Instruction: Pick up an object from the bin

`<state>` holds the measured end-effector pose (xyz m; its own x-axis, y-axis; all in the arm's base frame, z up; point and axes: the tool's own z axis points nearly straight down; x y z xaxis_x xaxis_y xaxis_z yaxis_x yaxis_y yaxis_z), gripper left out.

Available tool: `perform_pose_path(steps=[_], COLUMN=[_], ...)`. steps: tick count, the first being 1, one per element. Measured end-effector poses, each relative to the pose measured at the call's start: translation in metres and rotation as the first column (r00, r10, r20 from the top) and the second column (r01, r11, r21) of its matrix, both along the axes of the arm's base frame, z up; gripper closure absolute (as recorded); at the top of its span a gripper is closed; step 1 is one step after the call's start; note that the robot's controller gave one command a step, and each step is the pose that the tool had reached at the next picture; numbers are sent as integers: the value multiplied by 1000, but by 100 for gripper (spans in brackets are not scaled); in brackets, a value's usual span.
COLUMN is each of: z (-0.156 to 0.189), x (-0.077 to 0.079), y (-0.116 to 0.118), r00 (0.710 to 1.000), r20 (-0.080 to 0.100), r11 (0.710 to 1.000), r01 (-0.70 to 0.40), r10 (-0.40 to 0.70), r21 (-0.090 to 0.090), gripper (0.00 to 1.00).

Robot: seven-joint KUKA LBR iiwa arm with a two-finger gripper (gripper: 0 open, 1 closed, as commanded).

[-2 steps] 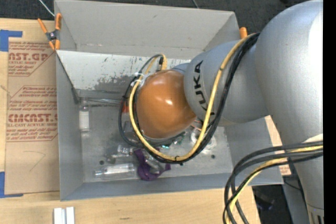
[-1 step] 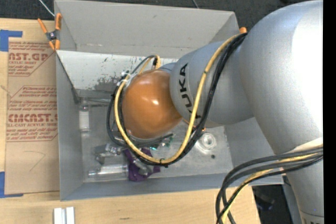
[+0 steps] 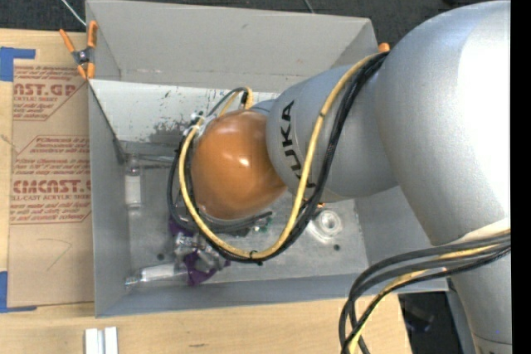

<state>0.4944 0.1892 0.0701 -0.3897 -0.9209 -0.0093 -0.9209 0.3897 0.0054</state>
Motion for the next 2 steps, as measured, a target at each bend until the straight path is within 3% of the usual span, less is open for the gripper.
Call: perform_pose_path(steps=[1, 2], z=[0, 85], x=[0, -5], y=[0, 6], r00=[1000, 1000], r20=[0, -3], r11=[1000, 1000], r01=[0, 2], r10=[0, -2], r21=[0, 1], gripper=[100, 100])
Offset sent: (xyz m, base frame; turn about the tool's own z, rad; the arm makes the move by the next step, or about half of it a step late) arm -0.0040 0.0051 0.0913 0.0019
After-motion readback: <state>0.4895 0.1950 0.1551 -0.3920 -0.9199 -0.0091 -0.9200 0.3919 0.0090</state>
